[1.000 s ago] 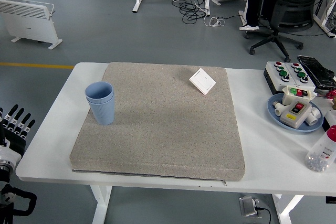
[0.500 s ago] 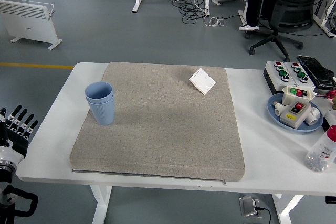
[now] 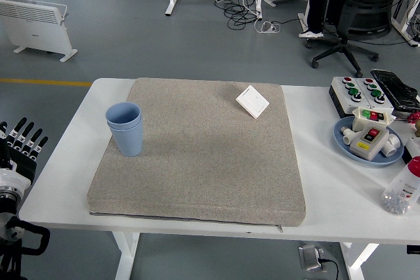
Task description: Push cup pick cup insert cup
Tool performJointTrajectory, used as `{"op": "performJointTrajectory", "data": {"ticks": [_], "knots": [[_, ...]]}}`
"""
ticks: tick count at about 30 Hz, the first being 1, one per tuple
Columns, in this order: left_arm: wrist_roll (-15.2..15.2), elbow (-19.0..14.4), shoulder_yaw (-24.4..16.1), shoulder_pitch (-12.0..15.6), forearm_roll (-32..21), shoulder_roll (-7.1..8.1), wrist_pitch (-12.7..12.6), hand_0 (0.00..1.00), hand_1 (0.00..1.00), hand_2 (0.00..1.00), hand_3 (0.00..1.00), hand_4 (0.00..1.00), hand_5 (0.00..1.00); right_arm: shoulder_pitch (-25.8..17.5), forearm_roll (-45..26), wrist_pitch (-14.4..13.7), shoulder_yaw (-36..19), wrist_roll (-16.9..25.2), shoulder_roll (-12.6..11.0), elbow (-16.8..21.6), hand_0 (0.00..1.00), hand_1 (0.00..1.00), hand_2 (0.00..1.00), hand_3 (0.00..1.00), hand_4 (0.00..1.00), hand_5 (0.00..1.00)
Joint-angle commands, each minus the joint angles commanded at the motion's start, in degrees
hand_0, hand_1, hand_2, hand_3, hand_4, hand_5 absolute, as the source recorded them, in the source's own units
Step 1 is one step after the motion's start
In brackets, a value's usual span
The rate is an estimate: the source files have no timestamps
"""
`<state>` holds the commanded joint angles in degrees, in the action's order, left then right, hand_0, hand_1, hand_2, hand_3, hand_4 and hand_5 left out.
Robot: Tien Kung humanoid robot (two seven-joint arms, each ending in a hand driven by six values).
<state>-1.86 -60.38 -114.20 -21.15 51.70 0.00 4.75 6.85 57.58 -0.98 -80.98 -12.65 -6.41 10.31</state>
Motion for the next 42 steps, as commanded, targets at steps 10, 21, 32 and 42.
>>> {"op": "performJointTrajectory", "data": {"ticks": [10,21,32,42], "knots": [[0.31,0.73,-0.37,-0.47,0.0,0.0,0.07,0.809,0.838,0.893,0.815,0.565,0.998,-0.17,0.22,0.68,-2.56,1.47,-0.31,0.0,0.777,0.693,0.726,0.578,0.144,0.488],[0.45,0.59,-0.34,0.04,-0.09,0.0,-0.25,0.81,0.839,0.893,0.816,0.565,0.998,-0.6,-0.11,0.63,-2.71,1.36,-0.3,0.0,0.777,0.693,0.735,0.578,0.143,0.485],[0.46,0.36,0.53,0.3,-0.25,0.0,-0.36,0.809,0.838,0.893,0.816,0.564,0.998,-0.9,-0.47,0.62,-2.73,1.04,-0.13,0.0,0.778,0.697,0.755,0.578,0.142,0.48],[0.56,0.27,0.48,0.21,-0.38,0.0,-0.44,0.809,0.838,0.893,0.817,0.563,0.998,-0.98,-0.3,0.6,-2.68,0.63,-0.04,0.0,0.779,0.701,0.761,0.578,0.141,0.475]]}}
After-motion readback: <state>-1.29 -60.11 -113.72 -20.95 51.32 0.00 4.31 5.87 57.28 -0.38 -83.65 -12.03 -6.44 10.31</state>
